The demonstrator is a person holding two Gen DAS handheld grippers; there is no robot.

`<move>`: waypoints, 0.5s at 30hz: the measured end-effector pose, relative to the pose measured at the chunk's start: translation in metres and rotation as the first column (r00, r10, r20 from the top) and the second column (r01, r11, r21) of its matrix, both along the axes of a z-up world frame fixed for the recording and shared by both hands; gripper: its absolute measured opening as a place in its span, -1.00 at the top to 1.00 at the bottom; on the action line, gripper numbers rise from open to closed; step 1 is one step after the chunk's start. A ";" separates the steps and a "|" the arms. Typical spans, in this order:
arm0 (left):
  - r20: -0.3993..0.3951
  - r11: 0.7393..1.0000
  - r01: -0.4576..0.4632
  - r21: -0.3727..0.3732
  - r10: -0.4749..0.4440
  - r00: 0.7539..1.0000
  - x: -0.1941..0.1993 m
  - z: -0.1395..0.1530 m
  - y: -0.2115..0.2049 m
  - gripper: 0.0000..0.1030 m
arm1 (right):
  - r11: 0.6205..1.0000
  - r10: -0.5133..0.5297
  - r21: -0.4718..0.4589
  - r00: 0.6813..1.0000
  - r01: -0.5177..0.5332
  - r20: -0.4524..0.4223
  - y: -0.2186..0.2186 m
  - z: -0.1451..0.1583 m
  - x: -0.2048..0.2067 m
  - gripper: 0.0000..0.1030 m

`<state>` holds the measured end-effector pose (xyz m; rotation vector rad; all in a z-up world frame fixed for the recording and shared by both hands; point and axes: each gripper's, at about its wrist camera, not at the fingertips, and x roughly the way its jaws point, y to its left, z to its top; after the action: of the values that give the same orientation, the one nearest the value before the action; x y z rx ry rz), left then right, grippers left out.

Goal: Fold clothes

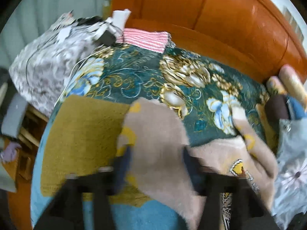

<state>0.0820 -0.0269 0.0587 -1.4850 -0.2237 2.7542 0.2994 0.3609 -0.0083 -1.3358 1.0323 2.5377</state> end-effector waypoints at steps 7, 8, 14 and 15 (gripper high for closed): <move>0.075 0.943 0.084 -0.323 -0.063 0.995 -0.041 -0.028 0.048 -0.29 | 1.000 -0.024 -0.020 1.000 0.024 0.020 0.005 -0.006 0.004 -0.25; 0.096 0.928 0.091 -0.361 -0.060 0.994 -0.046 -0.035 0.051 -0.29 | 0.999 -0.025 -0.020 0.999 0.025 0.022 0.005 -0.006 0.004 -0.25; 0.169 0.898 0.077 -0.434 -0.003 0.986 -0.049 -0.058 0.044 0.04 | 0.999 -0.026 -0.019 0.999 0.027 0.033 0.006 -0.007 0.004 -0.26; 0.176 0.900 0.073 -0.430 0.005 0.984 -0.049 -0.060 0.041 0.38 | 0.999 -0.027 -0.018 0.999 0.028 0.034 0.006 -0.007 0.004 -0.26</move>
<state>0.0335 0.0141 -0.0014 -1.7980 0.4513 2.7668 0.3034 0.3666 -0.0149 -1.3549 1.0633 2.4831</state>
